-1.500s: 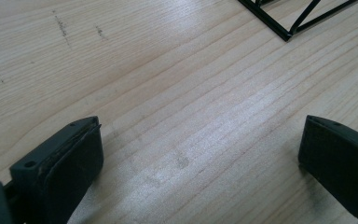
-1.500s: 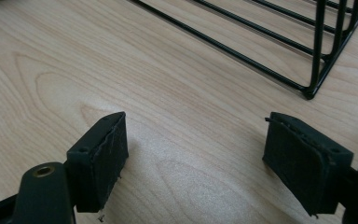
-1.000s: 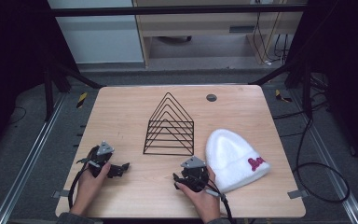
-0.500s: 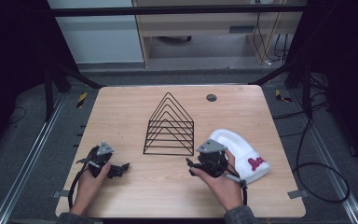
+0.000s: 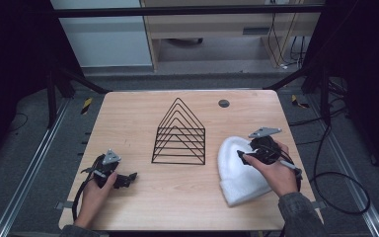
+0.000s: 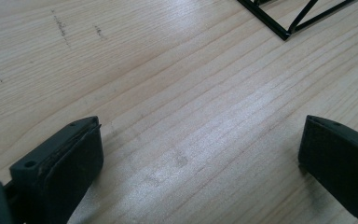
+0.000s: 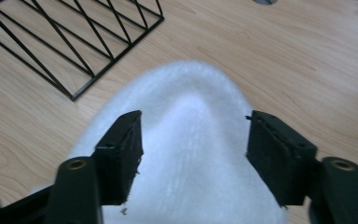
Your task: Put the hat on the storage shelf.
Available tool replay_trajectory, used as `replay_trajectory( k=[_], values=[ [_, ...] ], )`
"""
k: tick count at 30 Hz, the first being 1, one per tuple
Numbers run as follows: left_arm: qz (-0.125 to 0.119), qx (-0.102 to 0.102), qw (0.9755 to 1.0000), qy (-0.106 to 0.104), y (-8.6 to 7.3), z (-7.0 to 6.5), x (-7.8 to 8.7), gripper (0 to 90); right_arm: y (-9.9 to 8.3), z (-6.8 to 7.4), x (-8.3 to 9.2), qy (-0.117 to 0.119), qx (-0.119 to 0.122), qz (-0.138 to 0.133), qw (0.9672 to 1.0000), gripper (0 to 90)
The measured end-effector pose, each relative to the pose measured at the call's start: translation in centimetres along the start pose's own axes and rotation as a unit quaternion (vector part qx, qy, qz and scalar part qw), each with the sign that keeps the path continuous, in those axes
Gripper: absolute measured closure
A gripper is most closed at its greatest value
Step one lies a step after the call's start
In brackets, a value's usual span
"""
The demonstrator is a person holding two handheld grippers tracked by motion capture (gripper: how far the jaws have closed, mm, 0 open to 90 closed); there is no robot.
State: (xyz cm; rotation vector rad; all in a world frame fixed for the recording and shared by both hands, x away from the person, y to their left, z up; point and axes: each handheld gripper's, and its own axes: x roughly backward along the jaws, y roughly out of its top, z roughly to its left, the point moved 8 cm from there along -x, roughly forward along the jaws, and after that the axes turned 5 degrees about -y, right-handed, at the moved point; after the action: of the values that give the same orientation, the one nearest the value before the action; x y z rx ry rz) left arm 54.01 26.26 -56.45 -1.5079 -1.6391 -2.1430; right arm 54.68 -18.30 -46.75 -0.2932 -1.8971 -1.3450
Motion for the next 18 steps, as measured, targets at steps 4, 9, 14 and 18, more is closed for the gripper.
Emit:
replay_trajectory(
  k=[4, 9, 14, 18],
  values=[
    [0.0, 0.0, 1.0, 0.0, 0.0, 0.0, 0.0, 0.0, 0.0, -1.5, -0.6, -0.004, 0.008, 0.02, 0.9998, 44.3],
    [0.001, 0.001, 1.0, -0.001, 0.0, 0.0, 0.0, 0.0, 0.5, -3.3, -1.9, -0.002, 0.002, 0.04, 0.9992, 48.2],
    [0.0, 0.001, 1.0, -0.001, 0.0, 0.0, 0.0, 0.0, 0.6, -4.7, -3.7, 0.006, -0.008, 0.066, 0.9978, 49.4],
    [0.0, 0.001, 1.0, -0.001, 0.0, 0.0, 0.0, 0.0, 0.5, -4.5, -5.2, 0.021, -0.012, 0.085, 0.9961, 46.9]
  ],
)
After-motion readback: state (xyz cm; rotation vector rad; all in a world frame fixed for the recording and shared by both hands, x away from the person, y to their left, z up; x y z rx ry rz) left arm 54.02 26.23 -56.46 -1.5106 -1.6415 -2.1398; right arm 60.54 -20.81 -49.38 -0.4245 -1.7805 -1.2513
